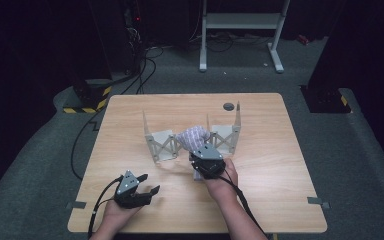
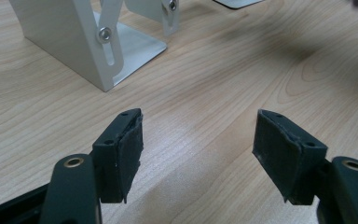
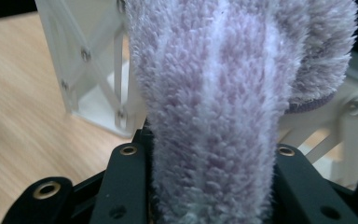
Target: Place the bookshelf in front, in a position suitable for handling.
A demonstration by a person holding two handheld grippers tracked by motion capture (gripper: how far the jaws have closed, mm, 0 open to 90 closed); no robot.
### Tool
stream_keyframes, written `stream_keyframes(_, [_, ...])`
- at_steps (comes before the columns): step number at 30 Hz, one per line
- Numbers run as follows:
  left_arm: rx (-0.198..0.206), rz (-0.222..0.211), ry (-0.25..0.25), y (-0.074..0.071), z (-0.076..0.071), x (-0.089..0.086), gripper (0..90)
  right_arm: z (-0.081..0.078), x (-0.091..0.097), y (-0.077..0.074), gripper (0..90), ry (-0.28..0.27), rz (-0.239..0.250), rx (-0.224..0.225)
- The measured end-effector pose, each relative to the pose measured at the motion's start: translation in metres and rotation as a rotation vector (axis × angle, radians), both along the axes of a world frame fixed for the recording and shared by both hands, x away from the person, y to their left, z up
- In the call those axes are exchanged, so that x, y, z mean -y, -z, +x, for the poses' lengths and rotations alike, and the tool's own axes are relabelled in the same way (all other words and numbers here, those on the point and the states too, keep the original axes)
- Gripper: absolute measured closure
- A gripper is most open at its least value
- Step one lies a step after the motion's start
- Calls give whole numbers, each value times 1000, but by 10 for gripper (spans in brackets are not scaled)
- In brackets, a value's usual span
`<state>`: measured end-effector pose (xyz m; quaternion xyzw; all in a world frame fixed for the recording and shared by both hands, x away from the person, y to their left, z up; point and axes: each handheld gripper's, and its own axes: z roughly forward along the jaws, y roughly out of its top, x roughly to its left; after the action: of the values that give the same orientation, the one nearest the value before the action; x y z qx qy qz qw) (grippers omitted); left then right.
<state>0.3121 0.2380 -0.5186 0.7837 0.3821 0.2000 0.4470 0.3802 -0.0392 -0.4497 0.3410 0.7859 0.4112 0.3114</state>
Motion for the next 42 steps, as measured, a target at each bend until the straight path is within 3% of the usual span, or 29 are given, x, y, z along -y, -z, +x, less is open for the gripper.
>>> stream_keyframes(10, [2, -1, -2, 0, 0, 0, 330, 13, 7, 51, 640, 38, -31, -150])
stream_keyframes(16, [1, -3, -2, 0, 0, 1, 330, 14, 4, 68, 639, 12, -70, -218])
stream_keyframes(24, [2, 2, -1, 0, 0, 1, 330, 4, -13, 68, 640, -54, -85, -217])
stream_keyframes(30, [1, 1, -5, 0, 0, -1, 330, -2, -38, 69, 640, -118, -119, -205])
stream_keyframes(36, [2, -6, -8, -1, -1, -2, 329, -2, -57, 66, 641, -149, -149, -178])
stream_keyframes(42, [3, -8, -12, -1, 0, -4, 329, -4, -58, 47, 641, -147, -112, -107])
